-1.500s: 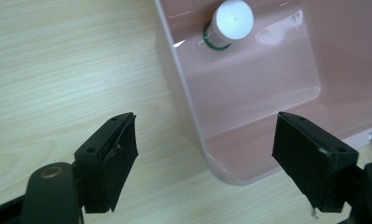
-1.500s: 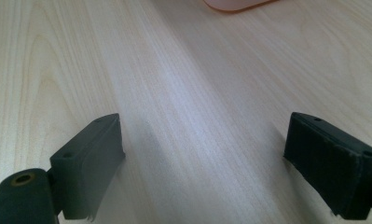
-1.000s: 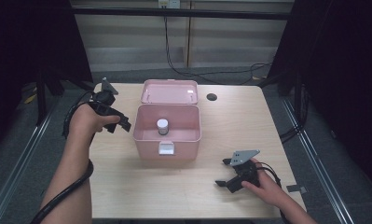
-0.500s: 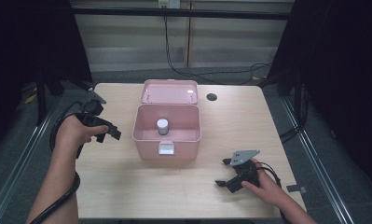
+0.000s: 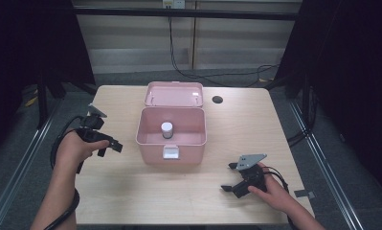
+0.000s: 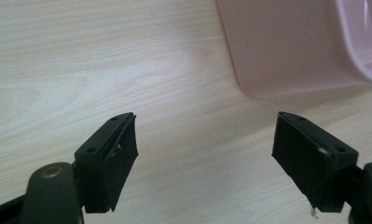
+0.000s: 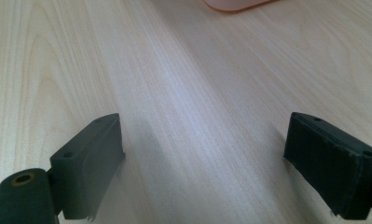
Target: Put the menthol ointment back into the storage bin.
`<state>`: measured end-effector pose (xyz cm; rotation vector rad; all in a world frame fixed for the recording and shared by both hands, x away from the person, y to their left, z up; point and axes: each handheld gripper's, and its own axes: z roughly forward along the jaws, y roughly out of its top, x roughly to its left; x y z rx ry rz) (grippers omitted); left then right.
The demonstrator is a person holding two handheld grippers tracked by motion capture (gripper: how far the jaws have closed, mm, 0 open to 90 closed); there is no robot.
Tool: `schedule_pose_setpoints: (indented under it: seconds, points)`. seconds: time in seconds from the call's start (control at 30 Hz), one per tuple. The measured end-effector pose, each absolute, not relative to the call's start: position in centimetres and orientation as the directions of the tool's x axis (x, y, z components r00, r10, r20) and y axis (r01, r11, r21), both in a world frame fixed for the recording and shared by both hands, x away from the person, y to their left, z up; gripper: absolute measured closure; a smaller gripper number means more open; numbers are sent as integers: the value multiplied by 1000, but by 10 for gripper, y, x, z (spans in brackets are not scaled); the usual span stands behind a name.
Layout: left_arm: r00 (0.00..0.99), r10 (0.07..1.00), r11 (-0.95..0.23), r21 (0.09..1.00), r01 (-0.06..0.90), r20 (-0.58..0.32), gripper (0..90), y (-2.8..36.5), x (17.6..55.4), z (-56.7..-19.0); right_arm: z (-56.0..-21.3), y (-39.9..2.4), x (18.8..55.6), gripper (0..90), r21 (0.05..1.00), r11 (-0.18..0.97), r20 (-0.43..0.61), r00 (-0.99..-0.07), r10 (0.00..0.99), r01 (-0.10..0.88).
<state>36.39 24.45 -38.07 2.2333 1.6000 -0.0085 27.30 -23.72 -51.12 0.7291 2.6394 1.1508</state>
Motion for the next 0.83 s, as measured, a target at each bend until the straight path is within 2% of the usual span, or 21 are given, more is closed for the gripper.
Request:
schedule_pose_setpoints:
  seconds: [0.37,0.6,0.83]
  points:
    - [418,875,-324,346,881,-245,215,238,346,-412,-511,-237,273,109,723,584,38,-865,500,369]
    - [433,867,-339,343,876,-249,215,237,337,-433,-511,-237,273,109,723,584,38,-865,500,369]
    - [443,861,-335,377,864,-251,215,232,327,-449,-511,-237,273,109,723,583,38,-865,500,369]
